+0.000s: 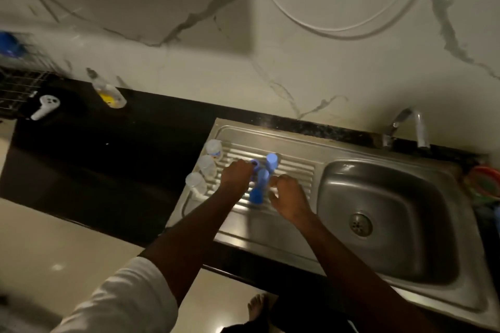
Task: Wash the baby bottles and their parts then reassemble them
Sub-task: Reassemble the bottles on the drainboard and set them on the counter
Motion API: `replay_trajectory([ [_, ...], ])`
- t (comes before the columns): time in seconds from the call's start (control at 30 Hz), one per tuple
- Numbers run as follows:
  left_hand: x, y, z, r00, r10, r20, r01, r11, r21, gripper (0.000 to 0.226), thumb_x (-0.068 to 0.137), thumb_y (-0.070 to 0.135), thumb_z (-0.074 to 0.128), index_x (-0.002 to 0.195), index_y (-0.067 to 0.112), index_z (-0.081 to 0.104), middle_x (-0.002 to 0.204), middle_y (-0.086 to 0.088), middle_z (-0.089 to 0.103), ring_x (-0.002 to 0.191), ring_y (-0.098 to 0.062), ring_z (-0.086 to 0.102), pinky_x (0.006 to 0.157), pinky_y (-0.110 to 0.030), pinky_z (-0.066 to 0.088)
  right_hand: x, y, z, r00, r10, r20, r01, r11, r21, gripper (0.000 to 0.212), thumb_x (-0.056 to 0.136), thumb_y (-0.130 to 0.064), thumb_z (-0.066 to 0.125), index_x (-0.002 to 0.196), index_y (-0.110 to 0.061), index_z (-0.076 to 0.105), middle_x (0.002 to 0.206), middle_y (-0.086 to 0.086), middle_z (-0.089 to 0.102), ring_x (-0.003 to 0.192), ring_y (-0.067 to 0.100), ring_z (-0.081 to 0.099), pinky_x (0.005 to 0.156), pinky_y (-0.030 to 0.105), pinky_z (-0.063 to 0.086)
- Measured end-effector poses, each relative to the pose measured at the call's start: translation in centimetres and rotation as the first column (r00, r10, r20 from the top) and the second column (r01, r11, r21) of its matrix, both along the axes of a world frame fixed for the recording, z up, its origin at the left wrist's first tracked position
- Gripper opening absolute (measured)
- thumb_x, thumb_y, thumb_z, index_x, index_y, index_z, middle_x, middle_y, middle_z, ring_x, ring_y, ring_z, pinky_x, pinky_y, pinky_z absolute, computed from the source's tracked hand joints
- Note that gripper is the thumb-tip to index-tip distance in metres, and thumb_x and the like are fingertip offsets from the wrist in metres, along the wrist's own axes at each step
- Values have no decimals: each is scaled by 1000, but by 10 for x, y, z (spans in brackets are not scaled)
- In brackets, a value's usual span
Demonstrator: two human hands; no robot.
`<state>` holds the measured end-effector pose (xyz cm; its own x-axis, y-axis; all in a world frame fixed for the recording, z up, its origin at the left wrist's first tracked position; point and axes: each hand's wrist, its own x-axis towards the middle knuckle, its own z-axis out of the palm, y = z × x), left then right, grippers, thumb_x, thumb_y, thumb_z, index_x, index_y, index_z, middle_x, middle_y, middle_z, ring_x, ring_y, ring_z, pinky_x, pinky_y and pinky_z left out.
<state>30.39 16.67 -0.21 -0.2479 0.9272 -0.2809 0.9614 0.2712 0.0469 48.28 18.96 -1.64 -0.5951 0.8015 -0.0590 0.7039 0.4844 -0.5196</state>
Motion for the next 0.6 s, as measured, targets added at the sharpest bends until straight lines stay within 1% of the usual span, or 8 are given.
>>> replay_trajectory([
  [0.07, -16, -10, -5, 992, 28, -120, -32, 999, -30, 31, 103, 13, 49, 133, 16, 53, 136, -8, 53, 127, -28, 56, 99, -39, 47, -33, -3, 3, 994, 81, 71, -84, 996, 36, 9, 84, -19, 66, 92, -17, 71, 95, 7, 71, 88, 31, 67, 67, 31, 46],
  [0.13, -27, -18, -12, 981, 68, -180, -80, 995, -58, 30, 105, 9, 42, 132, 15, 53, 135, -8, 54, 126, -27, 57, 99, -39, 48, -59, -4, -1, 963, 201, 181, -225, 967, 124, 7, 78, -17, 69, 85, -17, 70, 89, 7, 70, 85, 33, 67, 68, 35, 49],
  [0.2, -37, -20, -15, 977, 115, -182, -133, 987, -91, 28, 105, 7, 41, 129, 14, 55, 133, -8, 57, 124, -27, 59, 100, -39, 49, -76, -3, -7, 919, 252, 301, -306, 941, 146, 10, 68, -17, 75, 74, -20, 67, 80, 3, 69, 76, 30, 67, 65, 34, 48],
  [0.27, -45, -18, -20, 975, 147, -167, -164, 982, -94, 27, 106, 9, 43, 129, 14, 56, 132, -8, 59, 122, -26, 61, 100, -39, 50, -88, 0, -19, 898, 276, 344, -354, 916, 188, 16, 59, -15, 78, 66, -21, 65, 70, 0, 67, 67, 26, 67, 61, 32, 45],
  [0.33, -50, -13, -18, 977, 147, -155, -165, 980, -107, 26, 105, 10, 46, 129, 13, 56, 132, -8, 59, 121, -26, 62, 99, -38, 52, -98, 4, -29, 880, 326, 345, -400, 901, 168, 14, 63, -9, 74, 70, -18, 66, 72, 4, 67, 71, 28, 67, 66, 36, 47],
  [0.4, -51, -11, -20, 980, 150, -133, -166, 980, -113, 26, 106, 10, 44, 128, 12, 57, 132, -9, 60, 121, -26, 62, 99, -38, 51, -105, 8, -43, 868, 348, 353, -433, 879, 199, 13, 66, -6, 71, 72, -16, 66, 72, 6, 67, 73, 30, 65, 69, 38, 48],
  [0.47, -50, -12, -22, 979, 133, -152, -153, 980, -126, 28, 106, 9, 40, 128, 12, 57, 133, -10, 58, 122, -27, 61, 99, -38, 49, -106, 9, -56, 866, 349, 359, -456, 846, 276, 11, 66, -6, 70, 68, -16, 66, 68, 6, 63, 71, 30, 63, 69, 37, 49],
  [0.6, -56, -20, -34, 986, 103, -129, -120, 984, -131, 28, 106, 9, 41, 131, 14, 54, 135, -10, 54, 125, -28, 58, 102, -39, 47, -108, 2, -80, 907, 348, 235, -419, 790, 447, 13, 76, 1, 63, 69, -11, 62, 70, 11, 56, 77, 33, 55, 78, 43, 46],
])
